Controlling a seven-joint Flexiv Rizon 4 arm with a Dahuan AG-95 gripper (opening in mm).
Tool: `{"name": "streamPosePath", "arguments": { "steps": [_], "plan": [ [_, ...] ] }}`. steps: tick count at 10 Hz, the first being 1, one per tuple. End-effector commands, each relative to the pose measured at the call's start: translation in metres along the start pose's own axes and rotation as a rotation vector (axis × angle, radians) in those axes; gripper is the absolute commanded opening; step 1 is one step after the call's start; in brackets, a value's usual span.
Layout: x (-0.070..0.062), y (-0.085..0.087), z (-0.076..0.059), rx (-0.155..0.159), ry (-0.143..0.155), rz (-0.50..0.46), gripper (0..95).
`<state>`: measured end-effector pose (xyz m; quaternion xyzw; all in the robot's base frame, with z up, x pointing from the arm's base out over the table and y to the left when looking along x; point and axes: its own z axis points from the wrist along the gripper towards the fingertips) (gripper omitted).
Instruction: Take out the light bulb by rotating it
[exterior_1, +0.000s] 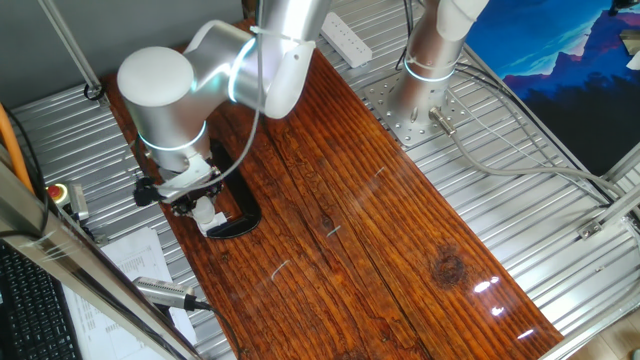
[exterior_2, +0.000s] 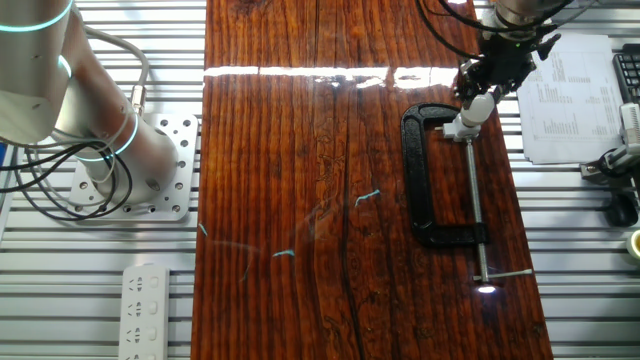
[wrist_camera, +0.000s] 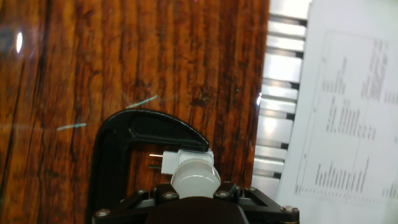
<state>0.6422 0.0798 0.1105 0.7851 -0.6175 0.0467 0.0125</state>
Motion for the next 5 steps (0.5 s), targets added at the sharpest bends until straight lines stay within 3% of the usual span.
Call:
{"name": "streamPosePath", "arguments": {
  "steps": [1, 5],
  "plan": [
    [-0.0005, 0.0, 0.0007, 0.006, -0.004, -0.072, 19.0],
    [-0.0013, -0.0015, 0.0001, 0.005, -0.013, -0.158, 19.0]
  ]
}}
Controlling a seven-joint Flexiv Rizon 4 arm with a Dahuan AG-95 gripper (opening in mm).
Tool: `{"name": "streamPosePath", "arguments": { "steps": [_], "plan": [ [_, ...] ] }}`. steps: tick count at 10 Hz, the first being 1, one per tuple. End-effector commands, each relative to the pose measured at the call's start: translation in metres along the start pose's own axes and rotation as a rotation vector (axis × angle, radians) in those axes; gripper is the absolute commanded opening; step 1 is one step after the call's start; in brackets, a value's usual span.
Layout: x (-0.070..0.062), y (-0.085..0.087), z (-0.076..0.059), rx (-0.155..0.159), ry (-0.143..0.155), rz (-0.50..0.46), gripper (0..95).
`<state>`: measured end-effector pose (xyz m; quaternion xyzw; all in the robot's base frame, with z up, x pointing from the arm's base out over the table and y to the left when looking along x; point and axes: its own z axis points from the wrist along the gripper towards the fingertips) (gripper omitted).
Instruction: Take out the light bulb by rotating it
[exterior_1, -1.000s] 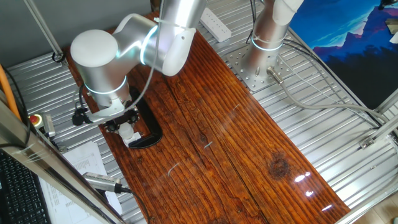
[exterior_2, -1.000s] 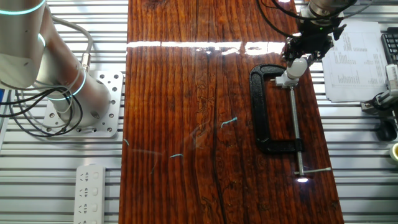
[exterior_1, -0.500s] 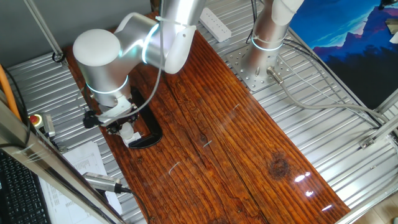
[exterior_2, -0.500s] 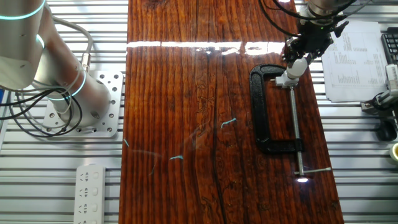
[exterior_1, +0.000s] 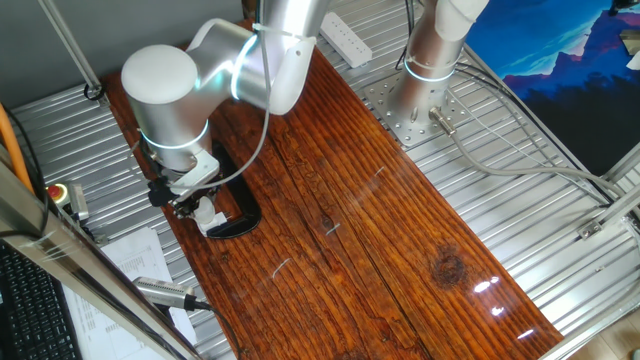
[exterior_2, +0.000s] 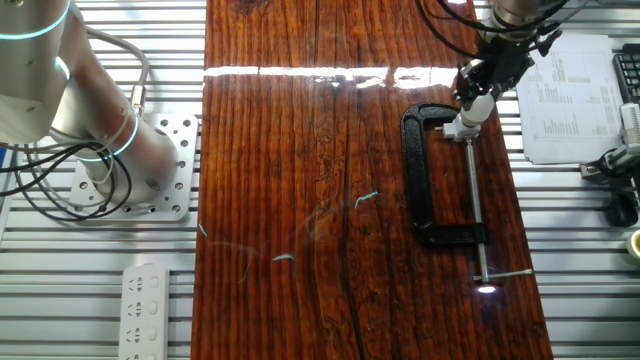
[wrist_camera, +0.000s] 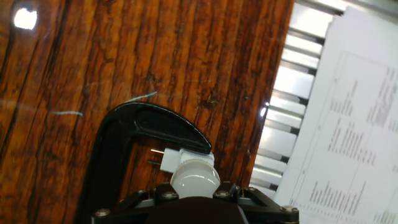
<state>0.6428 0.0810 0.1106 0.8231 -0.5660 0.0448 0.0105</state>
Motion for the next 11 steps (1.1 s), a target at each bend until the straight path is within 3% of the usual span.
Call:
{"name": "streamPosePath", "arguments": {
  "steps": [1, 6, 11],
  "plan": [
    [-0.0004, -0.0006, 0.0003, -0.003, -0.008, -0.047, 19.0],
    [-0.0025, -0.001, 0.0008, -0.01, -0.036, -0.133, 19.0],
    [-0.0032, -0.001, 0.0009, -0.023, -0.044, -0.193, 19.0]
  ]
}}
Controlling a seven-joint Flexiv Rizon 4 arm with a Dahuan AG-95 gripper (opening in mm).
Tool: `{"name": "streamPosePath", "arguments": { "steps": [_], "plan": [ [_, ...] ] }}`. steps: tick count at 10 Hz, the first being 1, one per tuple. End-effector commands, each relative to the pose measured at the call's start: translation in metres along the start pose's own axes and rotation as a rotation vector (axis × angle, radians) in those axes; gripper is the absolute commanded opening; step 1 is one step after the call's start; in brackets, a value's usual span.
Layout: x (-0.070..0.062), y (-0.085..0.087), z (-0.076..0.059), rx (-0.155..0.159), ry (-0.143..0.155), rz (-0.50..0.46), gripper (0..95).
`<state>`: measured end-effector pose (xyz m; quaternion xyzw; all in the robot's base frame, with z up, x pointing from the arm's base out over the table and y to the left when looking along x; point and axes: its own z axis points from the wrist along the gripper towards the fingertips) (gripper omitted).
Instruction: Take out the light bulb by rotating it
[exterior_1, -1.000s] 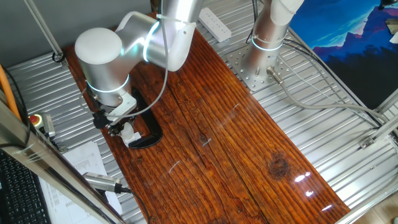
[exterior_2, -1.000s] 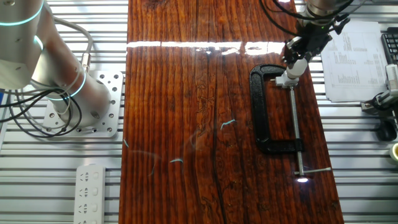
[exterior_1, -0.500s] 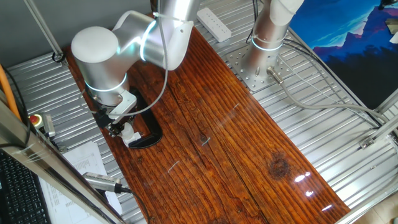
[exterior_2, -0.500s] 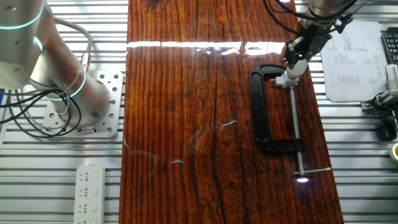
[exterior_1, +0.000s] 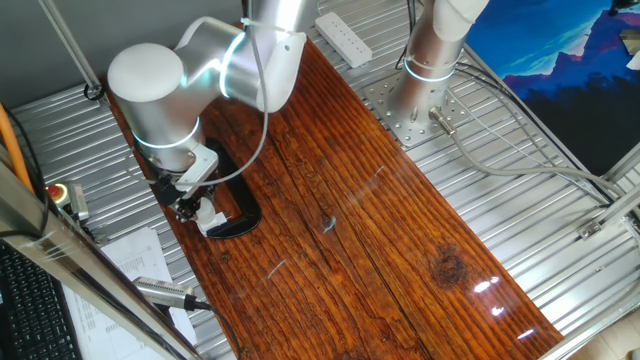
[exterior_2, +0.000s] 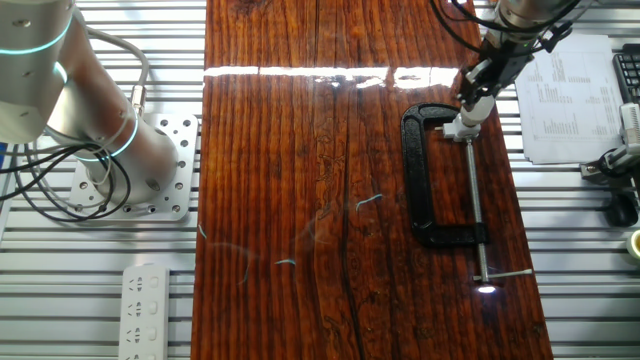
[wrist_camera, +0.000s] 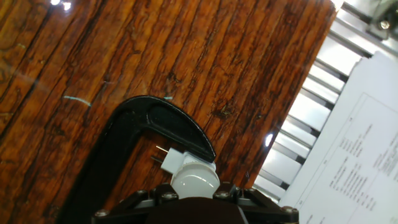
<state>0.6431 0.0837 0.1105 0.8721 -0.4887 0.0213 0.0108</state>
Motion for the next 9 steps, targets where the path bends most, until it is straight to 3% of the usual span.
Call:
{"name": "streamPosePath", "arguments": {
  "steps": [1, 7, 9],
  "plan": [
    [-0.0008, 0.0, 0.001, -0.002, -0.005, -0.02, 19.0],
    [-0.0009, -0.0001, 0.0011, -0.003, -0.016, -0.126, 19.0],
    [-0.0009, 0.0, 0.0011, -0.006, -0.033, -0.165, 19.0]
  ]
}}
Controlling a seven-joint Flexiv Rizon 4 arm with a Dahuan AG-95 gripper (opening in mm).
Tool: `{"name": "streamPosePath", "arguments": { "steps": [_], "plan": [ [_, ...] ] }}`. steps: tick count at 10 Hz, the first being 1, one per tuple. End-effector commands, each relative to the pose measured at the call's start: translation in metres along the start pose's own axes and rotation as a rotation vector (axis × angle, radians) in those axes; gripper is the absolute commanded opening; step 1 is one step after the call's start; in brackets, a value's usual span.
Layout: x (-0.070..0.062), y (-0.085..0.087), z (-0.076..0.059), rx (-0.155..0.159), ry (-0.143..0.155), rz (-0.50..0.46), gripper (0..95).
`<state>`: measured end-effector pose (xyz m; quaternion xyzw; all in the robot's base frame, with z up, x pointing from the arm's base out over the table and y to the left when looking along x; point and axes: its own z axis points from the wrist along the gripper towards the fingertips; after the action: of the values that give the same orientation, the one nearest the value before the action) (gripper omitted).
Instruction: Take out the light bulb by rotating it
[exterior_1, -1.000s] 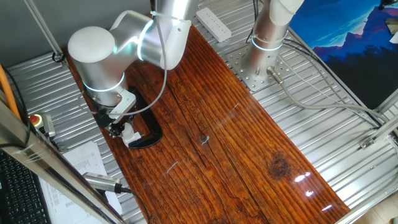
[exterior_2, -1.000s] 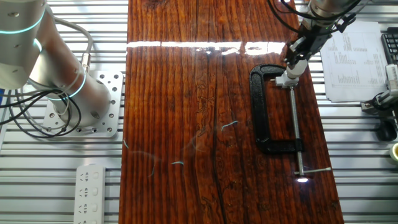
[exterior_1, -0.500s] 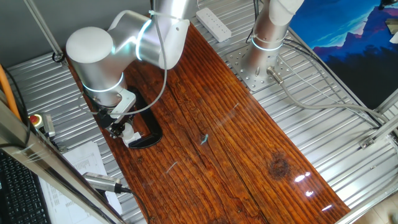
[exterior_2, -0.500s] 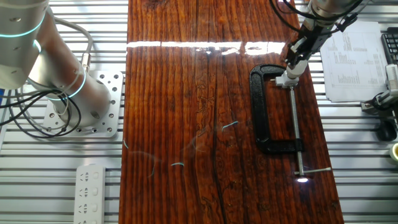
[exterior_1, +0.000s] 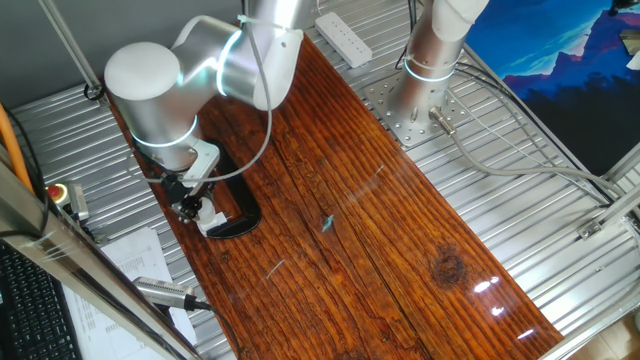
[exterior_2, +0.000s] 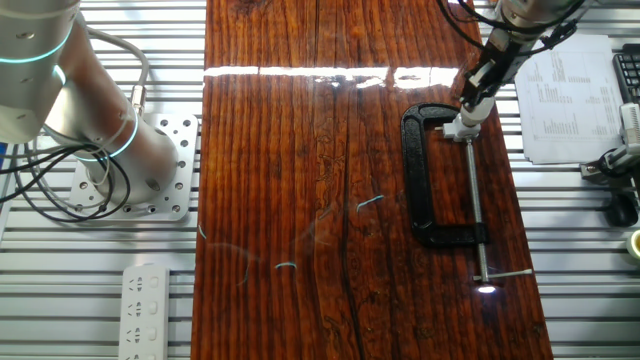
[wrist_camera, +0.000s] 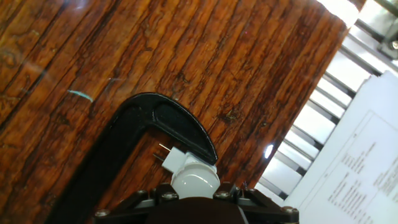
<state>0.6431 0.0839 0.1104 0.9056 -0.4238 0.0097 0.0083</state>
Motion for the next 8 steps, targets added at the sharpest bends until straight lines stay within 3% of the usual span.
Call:
{"name": "streamPosePath", "arguments": {
  "steps": [1, 8],
  "plan": [
    [-0.0008, 0.0001, 0.0003, -0.003, -0.023, -0.038, 19.0],
    [-0.0016, 0.0009, -0.0029, 0.001, -0.038, -0.108, 19.0]
  ]
}}
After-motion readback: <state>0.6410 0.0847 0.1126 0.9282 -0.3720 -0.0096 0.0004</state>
